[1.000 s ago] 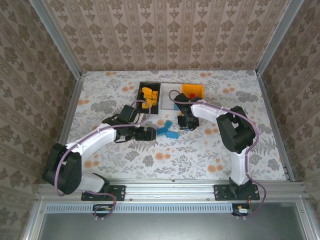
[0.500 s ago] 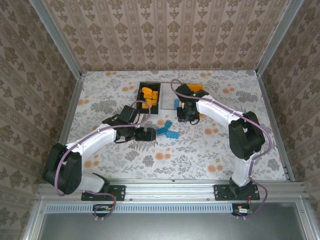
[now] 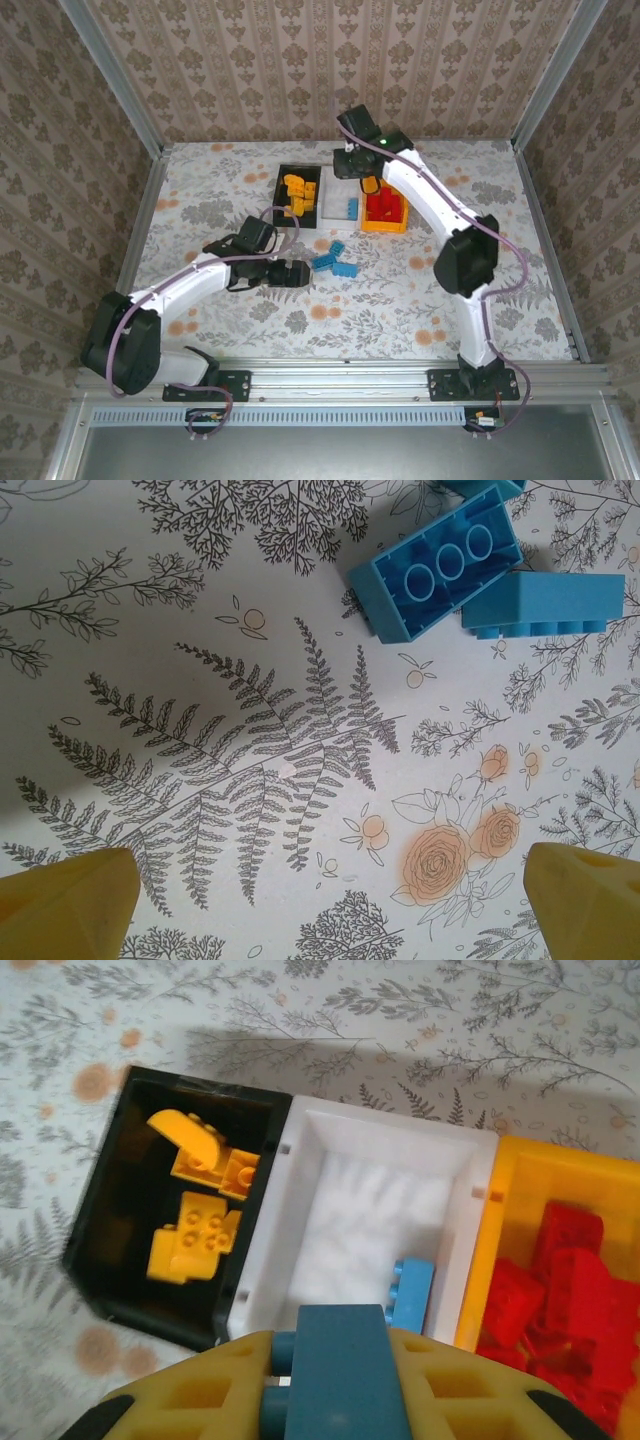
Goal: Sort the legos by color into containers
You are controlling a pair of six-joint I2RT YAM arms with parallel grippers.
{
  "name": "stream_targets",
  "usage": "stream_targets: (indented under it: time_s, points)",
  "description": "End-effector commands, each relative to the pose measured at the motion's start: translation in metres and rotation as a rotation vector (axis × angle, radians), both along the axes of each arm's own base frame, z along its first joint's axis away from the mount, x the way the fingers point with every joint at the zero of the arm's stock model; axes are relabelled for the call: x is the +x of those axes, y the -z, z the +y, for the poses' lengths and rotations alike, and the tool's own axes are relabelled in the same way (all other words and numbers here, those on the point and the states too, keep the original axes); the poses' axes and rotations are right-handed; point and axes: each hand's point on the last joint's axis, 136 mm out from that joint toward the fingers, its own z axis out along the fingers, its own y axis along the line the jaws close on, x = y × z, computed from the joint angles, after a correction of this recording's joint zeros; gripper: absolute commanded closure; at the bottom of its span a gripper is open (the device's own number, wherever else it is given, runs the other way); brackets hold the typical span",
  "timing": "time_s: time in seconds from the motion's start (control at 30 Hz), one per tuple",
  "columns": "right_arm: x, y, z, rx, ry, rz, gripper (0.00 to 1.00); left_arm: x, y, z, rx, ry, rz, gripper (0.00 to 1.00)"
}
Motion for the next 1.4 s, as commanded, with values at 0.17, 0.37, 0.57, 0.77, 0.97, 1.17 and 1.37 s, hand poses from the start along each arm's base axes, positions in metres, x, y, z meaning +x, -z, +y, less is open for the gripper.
stream_targets:
  time_s: [0.17,0.37,0.57,0.77,0.97,1.17,1.37]
  points:
    - [0.022,0.071,0.003,-0.075,-0.002,0.136,0.80,-0.006,0.003,0.013,0.020,-0.030,0.011,0.00]
    - [0.024,0.106,0.008,-0.072,-0.009,0.199,0.79,-0.005,0.007,0.015,0.022,-0.036,0.019,0.00]
    - [0.022,0.126,0.011,-0.072,-0.015,0.238,0.74,-0.004,0.007,0.014,0.021,-0.036,0.023,0.00]
    - [0.020,0.129,0.010,-0.075,-0.012,0.249,0.64,-0.005,0.008,0.015,0.022,-0.033,0.027,0.00]
    - [0.022,0.115,0.012,-0.053,-0.010,0.222,0.43,-0.005,0.006,0.015,0.020,-0.033,0.022,0.00]
    - [0.021,0.091,0.013,-0.027,-0.012,0.196,0.37,-0.004,0.006,0.015,0.019,-0.032,0.021,0.00]
    - [0.007,0.039,0.010,0.009,-0.025,0.153,0.33,-0.001,0.002,0.012,0.003,-0.034,0.012,0.00]
